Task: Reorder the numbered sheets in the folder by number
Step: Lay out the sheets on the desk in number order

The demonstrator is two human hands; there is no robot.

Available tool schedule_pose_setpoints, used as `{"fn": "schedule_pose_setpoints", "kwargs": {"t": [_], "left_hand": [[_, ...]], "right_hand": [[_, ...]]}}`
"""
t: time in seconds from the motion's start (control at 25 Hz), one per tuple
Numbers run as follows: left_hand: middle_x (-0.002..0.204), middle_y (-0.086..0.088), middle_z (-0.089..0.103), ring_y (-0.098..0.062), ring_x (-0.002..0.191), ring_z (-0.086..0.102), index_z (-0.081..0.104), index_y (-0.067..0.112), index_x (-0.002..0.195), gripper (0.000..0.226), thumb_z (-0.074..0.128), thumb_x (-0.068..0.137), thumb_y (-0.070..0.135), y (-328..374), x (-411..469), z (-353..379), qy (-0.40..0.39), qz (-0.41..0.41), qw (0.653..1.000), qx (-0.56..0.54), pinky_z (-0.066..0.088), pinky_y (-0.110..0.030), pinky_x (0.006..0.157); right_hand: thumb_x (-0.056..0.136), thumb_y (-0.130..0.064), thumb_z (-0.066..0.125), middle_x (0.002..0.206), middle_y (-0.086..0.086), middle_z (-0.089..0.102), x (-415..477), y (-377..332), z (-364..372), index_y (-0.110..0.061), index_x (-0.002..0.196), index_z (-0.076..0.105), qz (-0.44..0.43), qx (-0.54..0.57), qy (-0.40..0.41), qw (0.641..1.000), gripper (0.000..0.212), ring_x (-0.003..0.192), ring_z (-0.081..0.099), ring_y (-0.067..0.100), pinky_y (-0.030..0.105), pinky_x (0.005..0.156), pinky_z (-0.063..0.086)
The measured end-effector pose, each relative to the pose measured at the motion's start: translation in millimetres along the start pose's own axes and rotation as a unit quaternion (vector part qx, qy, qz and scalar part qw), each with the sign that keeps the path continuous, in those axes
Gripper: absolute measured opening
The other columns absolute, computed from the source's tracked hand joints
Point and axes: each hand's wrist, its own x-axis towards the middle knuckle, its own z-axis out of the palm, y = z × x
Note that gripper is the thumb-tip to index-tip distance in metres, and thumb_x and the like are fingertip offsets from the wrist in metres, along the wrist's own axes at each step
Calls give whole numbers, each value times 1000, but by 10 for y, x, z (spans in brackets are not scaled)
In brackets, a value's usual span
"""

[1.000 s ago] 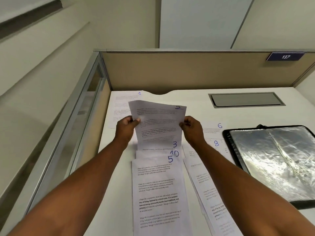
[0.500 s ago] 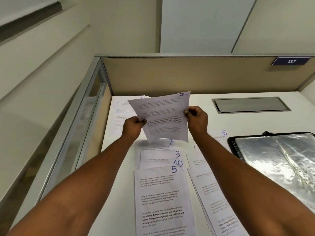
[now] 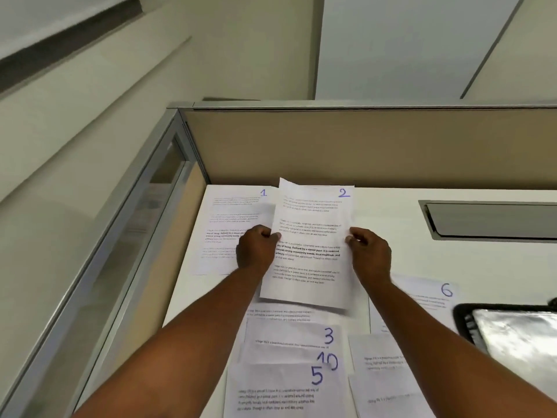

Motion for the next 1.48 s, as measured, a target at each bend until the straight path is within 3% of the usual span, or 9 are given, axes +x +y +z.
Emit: {"fn": "schedule_pose_setpoints", "kwargs": {"t": [0.28, 0.4, 0.48, 0.64, 0.72, 0.8, 0.88, 1.04, 1.48], "left_hand": [[106, 1, 70, -23, 105, 60, 72, 18, 101, 26, 76, 87, 40, -151, 426, 267, 48, 78, 989, 119, 46, -41, 94], [115, 2, 69, -22, 112, 59, 69, 21, 108, 31, 76, 86, 41, -346, 572, 269, 63, 131, 978, 151, 43, -41, 98], [132, -1, 64, -25, 127, 54, 65, 20, 123, 43, 71, 88, 45, -515, 626, 267, 73, 169, 965, 188, 38, -45, 109], [167, 2, 20, -18, 156, 11, 37, 23, 155, 67, 42, 99, 59, -680, 615, 257, -19, 257, 927, 272, 8, -45, 126], [169, 5, 10, -13, 156, -2, 27, 24, 160, 72, 35, 100, 63, -672, 569, 300, -66, 328, 892, 303, 6, -48, 126], [169, 5, 12, -14, 156, -5, 26, 23, 160, 74, 34, 99, 64, -674, 523, 350, -94, 375, 858, 340, 8, -51, 125], [168, 4, 16, -15, 156, -5, 28, 22, 159, 76, 33, 97, 66, -691, 485, 365, -110, 380, 844, 363, 6, -52, 125], [168, 3, 19, -14, 156, -3, 32, 20, 158, 83, 34, 94, 72, -734, 418, 339, -113, 373, 848, 359, 3, -51, 125], [170, 2, 9, -13, 156, -8, 21, 23, 161, 86, 29, 93, 74, -672, 300, 219, -118, 344, 857, 365, -3, -48, 126]], "right_hand": [[99, -14, 64, 127, 8, 71, 514, 293, 354, -10, 129, 69, -18, -36, -32, 999, 31, 109, 67, 23, 25, 96, 43], [100, -16, 62, 131, 10, 68, 686, 371, 446, -11, 132, 67, 6, -48, -36, 998, 33, 116, 65, 28, 33, 102, 44], [100, -20, 63, 136, 10, 64, 721, 434, 472, -12, 132, 65, 1, -80, -19, 997, 34, 124, 60, 32, 41, 107, 42], [97, -42, 56, 154, 6, 50, 605, 493, 625, -17, 142, 59, -159, -224, -24, 961, 51, 140, 45, 29, 49, 116, 29], [97, -58, 44, 165, 2, 33, 486, 529, 753, -21, 153, 45, -217, -294, -91, 926, 68, 152, 30, 22, 47, 124, 10], [97, -66, 29, 170, 0, 17, 416, 611, 843, -23, 161, 28, -244, -349, -142, 894, 77, 157, 14, 18, 47, 125, -6], [98, -66, 21, 170, -1, 10, 423, 666, 839, -23, 163, 20, -258, -368, -168, 877, 79, 158, 8, 17, 49, 126, -8], [97, -63, 12, 170, -6, -4, 493, 640, 778, -26, 164, 2, -270, -395, -219, 850, 76, 158, -4, 13, 49, 126, -10], [95, -72, 1, 169, -8, -14, 326, 435, 670, -26, 163, -8, -250, -387, -249, 852, 83, 155, -18, 9, 46, 125, -16]]}}
